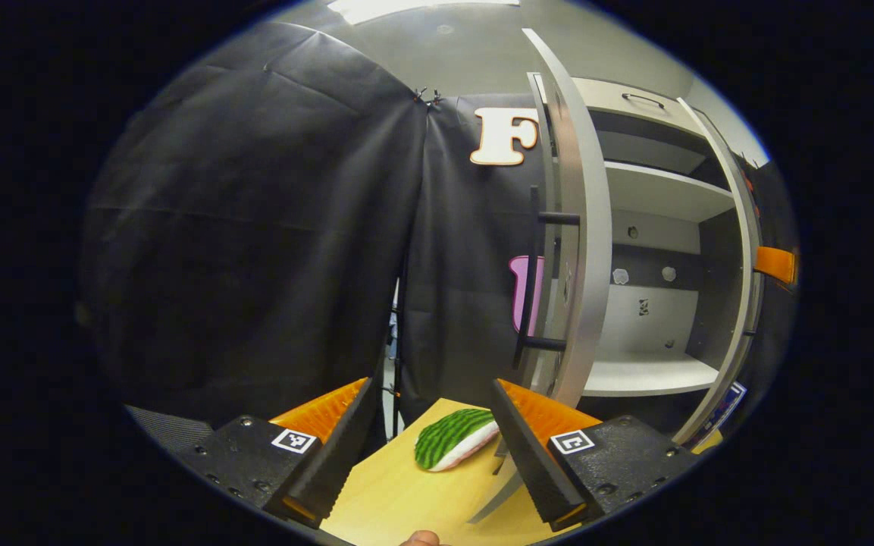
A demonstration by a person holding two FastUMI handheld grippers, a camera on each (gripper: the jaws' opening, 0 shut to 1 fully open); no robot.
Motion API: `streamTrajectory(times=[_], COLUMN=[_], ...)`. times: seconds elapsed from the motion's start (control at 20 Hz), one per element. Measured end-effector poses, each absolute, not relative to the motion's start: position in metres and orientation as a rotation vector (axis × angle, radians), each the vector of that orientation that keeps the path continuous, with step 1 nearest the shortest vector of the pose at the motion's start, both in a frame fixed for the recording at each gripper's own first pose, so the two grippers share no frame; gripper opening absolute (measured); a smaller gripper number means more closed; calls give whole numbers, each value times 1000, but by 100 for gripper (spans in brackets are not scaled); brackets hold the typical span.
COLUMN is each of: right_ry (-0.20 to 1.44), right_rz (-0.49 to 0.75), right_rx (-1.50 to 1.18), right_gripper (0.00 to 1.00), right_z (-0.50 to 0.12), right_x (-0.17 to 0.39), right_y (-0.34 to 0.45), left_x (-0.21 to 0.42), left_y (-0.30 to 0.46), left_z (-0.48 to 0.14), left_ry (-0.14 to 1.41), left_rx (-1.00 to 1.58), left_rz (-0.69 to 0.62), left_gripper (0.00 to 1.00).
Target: Grasp the bottle in the cabinet with the left hand and place it on the coaster, then close the right door with the right hand and the left door with the left hand.
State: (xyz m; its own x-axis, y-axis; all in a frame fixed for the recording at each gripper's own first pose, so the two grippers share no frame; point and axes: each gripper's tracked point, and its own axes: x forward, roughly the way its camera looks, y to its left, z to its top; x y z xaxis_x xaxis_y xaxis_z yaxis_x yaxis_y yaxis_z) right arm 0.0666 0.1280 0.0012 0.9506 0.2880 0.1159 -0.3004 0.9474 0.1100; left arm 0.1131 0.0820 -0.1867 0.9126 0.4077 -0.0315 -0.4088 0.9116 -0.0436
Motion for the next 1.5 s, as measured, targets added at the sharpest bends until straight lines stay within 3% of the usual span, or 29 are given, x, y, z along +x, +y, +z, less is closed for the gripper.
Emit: streamTrajectory(times=[0.05,0.2,0.35,0.4,0.5,0.55,0.65,1.5], right_ry=[-101,-106,-104,-103,-106,-107,-106,-90], right_rz=[290,258,238,235,227,225,221,128], right_rx=[128,123,120,118,114,113,109,32], right_gripper=[95,96,96,96,96,96,96,93], right_z=[2,4,3,2,2,3,2,5], right_x=[68,71,71,70,68,66,64,32], right_y=[128,122,117,116,114,114,113,60], left_x=[117,123,132,135,133,134,137,198], left_y=[80,77,75,72,65,62,51,-80], left_z=[-191,-198,-199,-198,-196,-197,-199,-196], left_ry=[32,52,52,51,50,52,55,35], left_rx=[-56,-65,-108,-109,-87,-83,-101,-52], left_rz=[402,369,325,316,299,287,247,1], left_gripper=[93,100,89,95,94,87,93,93])
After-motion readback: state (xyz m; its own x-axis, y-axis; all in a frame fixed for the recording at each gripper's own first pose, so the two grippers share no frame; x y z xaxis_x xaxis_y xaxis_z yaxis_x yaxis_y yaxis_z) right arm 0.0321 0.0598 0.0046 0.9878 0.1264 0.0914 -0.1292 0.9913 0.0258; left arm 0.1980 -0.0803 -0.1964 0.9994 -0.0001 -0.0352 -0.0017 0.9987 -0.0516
